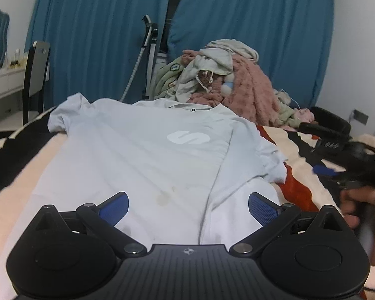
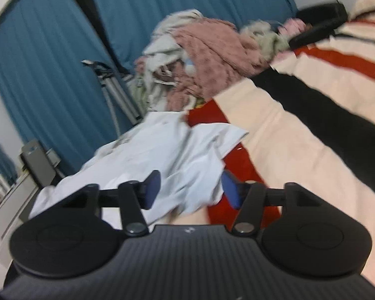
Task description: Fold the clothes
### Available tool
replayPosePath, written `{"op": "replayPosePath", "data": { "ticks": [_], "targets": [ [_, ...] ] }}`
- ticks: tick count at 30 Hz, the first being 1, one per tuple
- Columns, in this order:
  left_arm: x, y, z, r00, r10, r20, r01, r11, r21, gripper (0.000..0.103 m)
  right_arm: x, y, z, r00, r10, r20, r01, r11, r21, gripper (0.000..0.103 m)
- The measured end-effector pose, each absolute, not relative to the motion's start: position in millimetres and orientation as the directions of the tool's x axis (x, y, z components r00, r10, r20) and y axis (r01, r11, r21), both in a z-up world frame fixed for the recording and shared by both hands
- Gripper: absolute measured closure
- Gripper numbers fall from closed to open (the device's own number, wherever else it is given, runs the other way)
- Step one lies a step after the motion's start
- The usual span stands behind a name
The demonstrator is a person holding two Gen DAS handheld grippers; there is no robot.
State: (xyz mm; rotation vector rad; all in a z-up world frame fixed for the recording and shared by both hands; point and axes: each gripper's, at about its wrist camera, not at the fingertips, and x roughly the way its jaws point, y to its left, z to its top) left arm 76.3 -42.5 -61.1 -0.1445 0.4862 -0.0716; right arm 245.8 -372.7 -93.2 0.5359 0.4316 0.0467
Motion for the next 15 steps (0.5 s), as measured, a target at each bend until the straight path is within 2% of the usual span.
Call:
{"op": "replayPosePath", "data": {
  "ticks": [3, 7, 12, 13, 14, 15],
  "targets": [
    [94, -37, -69, 0.886, -0.115, -0.450, 0.032, 0.981, -0.190, 0.000, 293, -386, -118, 0.897, 0.134, -0.422, 0.123, 0.841, 0.528, 0.058],
    [115, -28, -82, 0.886, -0.125, -0.447, 0.022, 0.973, -0.229, 0.000, 353, -398, -147, 0.881, 0.106, -0.461, 0.185, 0.820, 0.541, 0.058],
    [137, -20, -100, 0.870, -0.123, -0.478, 0.000, 0.968, -0.250, 0.000, 400, -406, -157, 0.890, 0.072, -0.451, 0.221, 0.797, 0.563, 0.059],
    [140, -19, -102, 0.868, -0.122, -0.481, -0.002, 0.968, -0.249, 0.000, 408, -405, -156, 0.890, 0.076, -0.450, 0.209, 0.809, 0.550, 0.067],
    [142, -19, -104, 0.867, -0.120, -0.484, -0.004, 0.969, -0.248, 0.000, 413, -401, -154, 0.887, 0.086, -0.453, 0.189, 0.828, 0.528, 0.089],
    [144, -18, -106, 0.866, -0.119, -0.486, -0.005, 0.969, -0.246, 0.000, 418, -397, -151, 0.883, 0.100, -0.458, 0.164, 0.850, 0.501, 0.095]
  ]
}}
